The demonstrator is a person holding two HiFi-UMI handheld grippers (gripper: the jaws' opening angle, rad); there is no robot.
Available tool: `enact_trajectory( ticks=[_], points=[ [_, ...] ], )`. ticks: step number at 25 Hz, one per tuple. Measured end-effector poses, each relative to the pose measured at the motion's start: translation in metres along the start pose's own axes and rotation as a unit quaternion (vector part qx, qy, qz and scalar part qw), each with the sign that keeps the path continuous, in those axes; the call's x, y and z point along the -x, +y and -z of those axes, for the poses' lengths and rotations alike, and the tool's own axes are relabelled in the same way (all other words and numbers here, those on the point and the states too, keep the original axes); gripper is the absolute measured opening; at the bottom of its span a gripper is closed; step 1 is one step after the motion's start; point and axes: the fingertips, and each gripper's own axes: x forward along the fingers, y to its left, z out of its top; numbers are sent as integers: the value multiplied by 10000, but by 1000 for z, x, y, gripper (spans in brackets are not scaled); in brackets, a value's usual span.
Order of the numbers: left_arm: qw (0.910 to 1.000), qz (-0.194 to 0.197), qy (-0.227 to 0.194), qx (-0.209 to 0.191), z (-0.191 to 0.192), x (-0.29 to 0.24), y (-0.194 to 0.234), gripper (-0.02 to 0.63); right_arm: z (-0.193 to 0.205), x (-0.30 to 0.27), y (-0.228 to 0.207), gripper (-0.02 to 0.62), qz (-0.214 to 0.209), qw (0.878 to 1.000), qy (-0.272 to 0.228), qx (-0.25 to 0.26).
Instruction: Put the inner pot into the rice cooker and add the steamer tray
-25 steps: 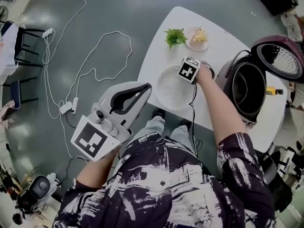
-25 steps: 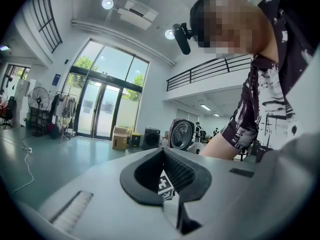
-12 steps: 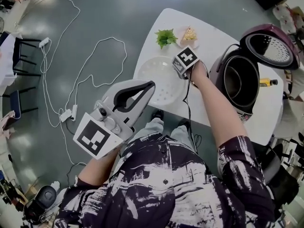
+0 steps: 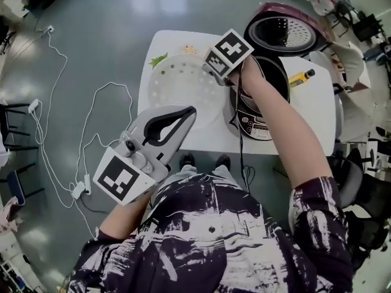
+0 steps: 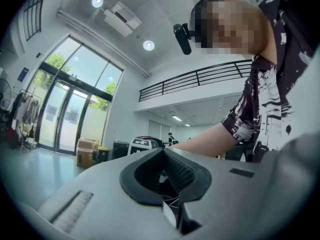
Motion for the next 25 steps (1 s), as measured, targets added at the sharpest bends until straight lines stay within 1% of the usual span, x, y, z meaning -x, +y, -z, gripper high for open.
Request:
enact_trajectory(
  ticks=[3,6,8,11,15,18,20,25],
  points=[
    [9992,384,-70,-87,-6,-32,-25,5,32,53,-36,2,336,9990,-150,-272],
    [9974,705,-76,-97,-6,-60,-48,5,79,94,-83,2,713,9939,-242,-804],
    [9961,877,-47,-74,-4,-76,-63,5,114,113,-114,2,934,9867,-318,-1294],
    [9947,1022,25,-46,-1,-93,-78,5,164,127,-156,2,1258,9717,-367,-1968],
    [9949,993,163,-28,4,-104,-88,5,217,126,-194,2,1641,9542,-254,-2488],
    [9958,885,241,-10,8,-107,-88,5,243,119,-211,2,1770,9452,-142,-2738],
    [9964,802,271,2,11,-108,-86,5,253,112,-217,2,1776,9430,-66,-2814],
    [9975,640,295,46,14,-109,-84,5,263,93,-221,2,1742,9437,136,-2809]
  ],
)
